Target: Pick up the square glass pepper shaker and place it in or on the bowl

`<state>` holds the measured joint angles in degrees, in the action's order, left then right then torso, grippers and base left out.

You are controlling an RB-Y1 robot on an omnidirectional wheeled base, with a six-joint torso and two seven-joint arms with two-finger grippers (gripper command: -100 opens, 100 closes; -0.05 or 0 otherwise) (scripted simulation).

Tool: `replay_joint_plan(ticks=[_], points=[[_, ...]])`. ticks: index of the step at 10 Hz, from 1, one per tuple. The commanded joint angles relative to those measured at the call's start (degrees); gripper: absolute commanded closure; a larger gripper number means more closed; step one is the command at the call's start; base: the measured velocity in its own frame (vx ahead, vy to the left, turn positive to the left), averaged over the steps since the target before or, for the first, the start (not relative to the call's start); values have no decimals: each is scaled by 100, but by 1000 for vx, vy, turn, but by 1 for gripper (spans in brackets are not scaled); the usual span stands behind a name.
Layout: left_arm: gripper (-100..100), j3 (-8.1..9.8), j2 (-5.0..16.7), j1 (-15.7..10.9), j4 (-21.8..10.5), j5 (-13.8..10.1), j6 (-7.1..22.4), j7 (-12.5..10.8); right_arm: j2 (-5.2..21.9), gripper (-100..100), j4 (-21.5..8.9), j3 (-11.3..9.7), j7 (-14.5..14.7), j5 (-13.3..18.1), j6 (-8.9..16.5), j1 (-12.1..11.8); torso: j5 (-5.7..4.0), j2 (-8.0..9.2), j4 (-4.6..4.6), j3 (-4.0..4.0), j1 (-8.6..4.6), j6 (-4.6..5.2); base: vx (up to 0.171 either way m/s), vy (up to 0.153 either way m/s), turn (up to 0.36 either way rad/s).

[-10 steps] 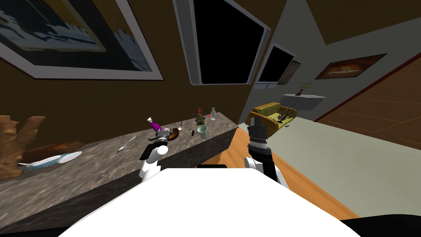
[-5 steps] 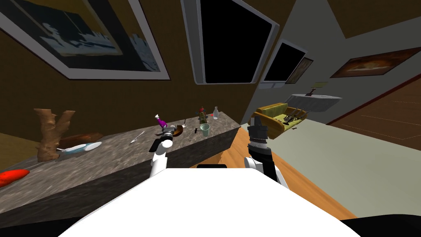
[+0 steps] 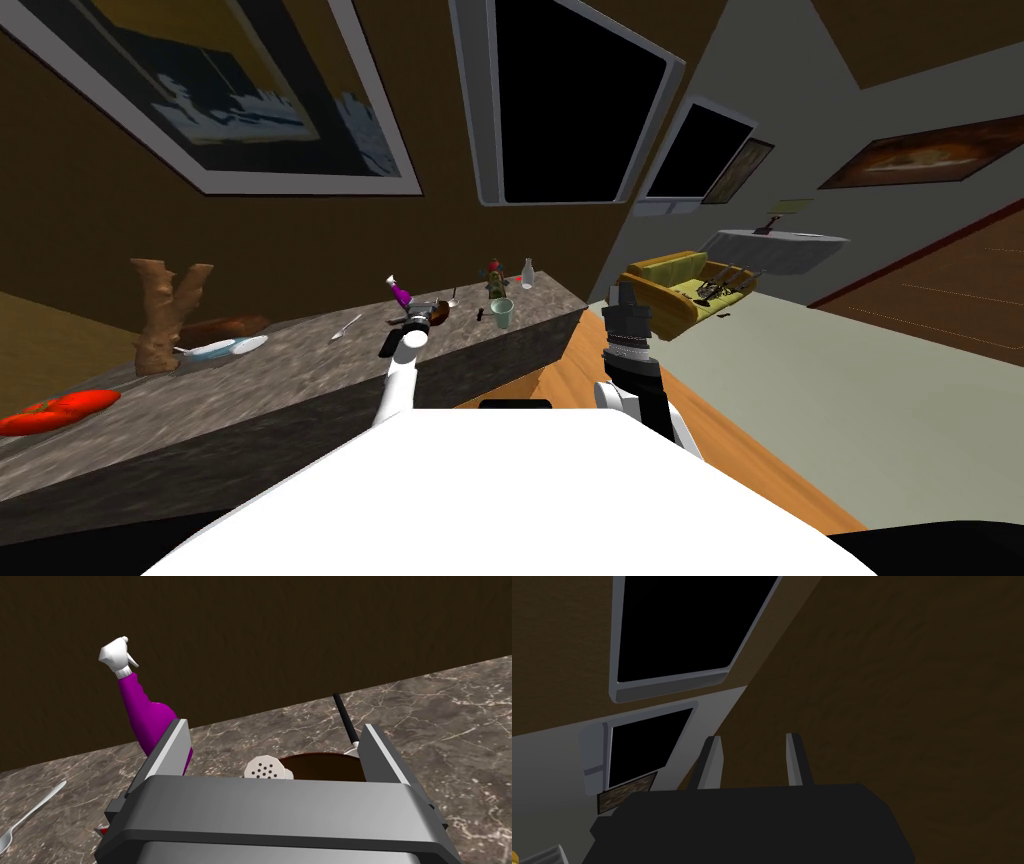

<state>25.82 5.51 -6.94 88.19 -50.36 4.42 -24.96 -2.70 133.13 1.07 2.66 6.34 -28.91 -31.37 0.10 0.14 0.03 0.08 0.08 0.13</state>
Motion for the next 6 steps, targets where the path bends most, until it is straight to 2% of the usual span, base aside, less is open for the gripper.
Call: replay_joint_plan(ticks=[1, 2, 3, 4, 5, 6], points=[[-100, 10, -1, -63, -167, -67, 15, 127, 0, 0, 0, 0, 0, 0, 0, 0, 0, 0, 0, 0, 0, 0, -12, 4, -17], [-100, -78, 39, -324, -367, -328, -109, 381, 0, 0, 0, 0, 0, 0, 0, 0, 0, -6, -2, -3, -1, -1, -53, 13, 168], [-100, -78, 39, -508, -583, -510, -109, 511, 0, 0, 0, 0, 0, 0, 0, -1, 0, 2, 0, 0, 3, -3, -56, 8, 108], [-100, -78, 39, -563, -699, -530, -109, 674, 0, 0, 0, 0, 0, 0, 0, 0, 0, 4, 1, 2, 0, -1, -36, 1, -4], [-100, -166, 79, -753, -908, -801, -232, 834, 0, 0, 0, 0, 0, 0, 0, 0, 0, 1, 0, 0, -3, 0, -79, 9, 146], [-100, -166, 79, -893, -1034, -953, -232, 1002, 0, 0, 0, 0, 0, 0, 0, 0, 0, 12, 2, 6, 0, -4, -75, 11, 103]])
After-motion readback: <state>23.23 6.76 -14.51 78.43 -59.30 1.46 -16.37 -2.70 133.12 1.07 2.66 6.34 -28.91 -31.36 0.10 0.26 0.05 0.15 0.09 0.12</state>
